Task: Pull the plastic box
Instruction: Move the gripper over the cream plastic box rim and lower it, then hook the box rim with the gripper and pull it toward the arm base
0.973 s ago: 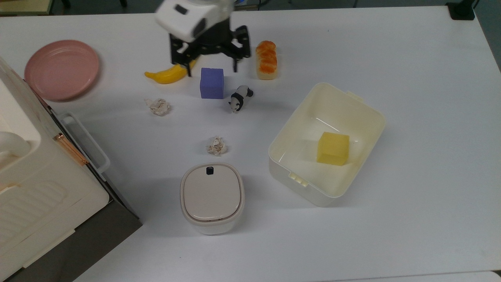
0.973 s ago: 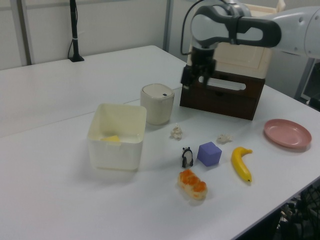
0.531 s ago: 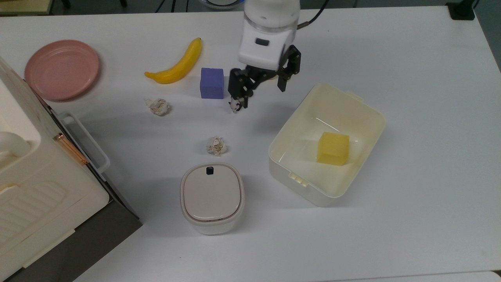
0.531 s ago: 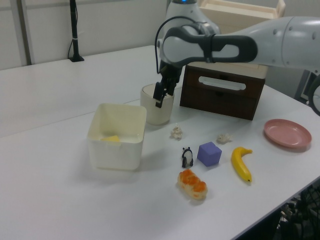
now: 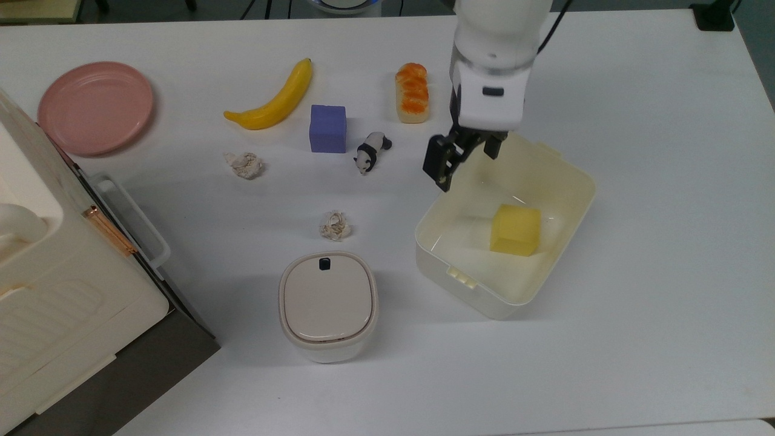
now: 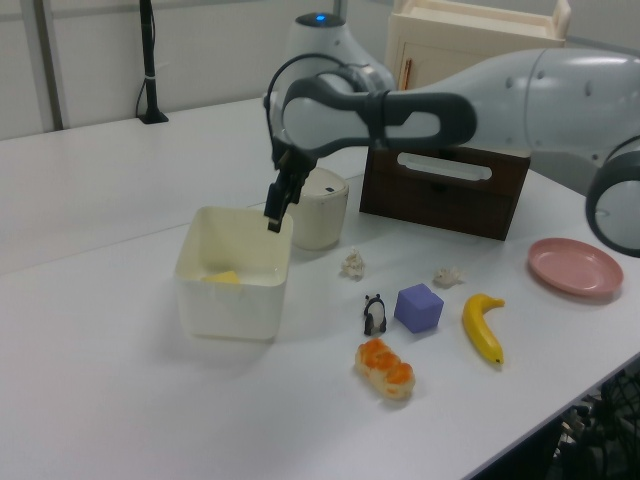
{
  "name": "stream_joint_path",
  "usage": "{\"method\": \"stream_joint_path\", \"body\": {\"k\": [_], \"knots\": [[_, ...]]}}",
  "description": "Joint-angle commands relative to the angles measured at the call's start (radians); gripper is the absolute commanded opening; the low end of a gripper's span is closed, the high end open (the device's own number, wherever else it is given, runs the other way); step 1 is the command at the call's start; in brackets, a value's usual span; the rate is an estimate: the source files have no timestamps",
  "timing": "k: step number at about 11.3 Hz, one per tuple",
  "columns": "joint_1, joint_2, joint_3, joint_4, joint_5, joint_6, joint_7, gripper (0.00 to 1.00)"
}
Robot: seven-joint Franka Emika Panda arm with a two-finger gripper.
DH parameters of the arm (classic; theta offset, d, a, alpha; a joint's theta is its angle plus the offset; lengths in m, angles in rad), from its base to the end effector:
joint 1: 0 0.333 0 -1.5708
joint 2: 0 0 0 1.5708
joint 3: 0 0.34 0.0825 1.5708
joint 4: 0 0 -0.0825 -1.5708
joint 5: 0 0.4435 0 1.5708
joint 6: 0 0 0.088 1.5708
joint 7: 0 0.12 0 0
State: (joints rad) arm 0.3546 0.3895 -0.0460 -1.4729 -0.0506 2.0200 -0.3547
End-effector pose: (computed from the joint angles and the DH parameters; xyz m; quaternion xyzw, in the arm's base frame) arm 0.7233 0.2320 0.4634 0.9382 0.3353 0.0781 0.0340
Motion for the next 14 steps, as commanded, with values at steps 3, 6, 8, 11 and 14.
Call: {"method": "stream_joint_path", "body": {"k": [3, 6, 8, 11, 14], "knots": [[0.017, 0.1, -0.002, 0.065, -0.008, 0.019, -0.047, 1.0], [0.009, 0.095, -0.002, 0.046, -0.032, -0.015, -0.174, 1.0], [0.001, 0.094, -0.005, 0.045, -0.034, -0.06, -0.262, 1.0], [0.0, 0.097, -0.005, 0.033, -0.035, -0.063, -0.314, 1.0], [-0.003, 0.095, -0.011, 0.026, -0.04, -0.116, -0.384, 1.0]]}}
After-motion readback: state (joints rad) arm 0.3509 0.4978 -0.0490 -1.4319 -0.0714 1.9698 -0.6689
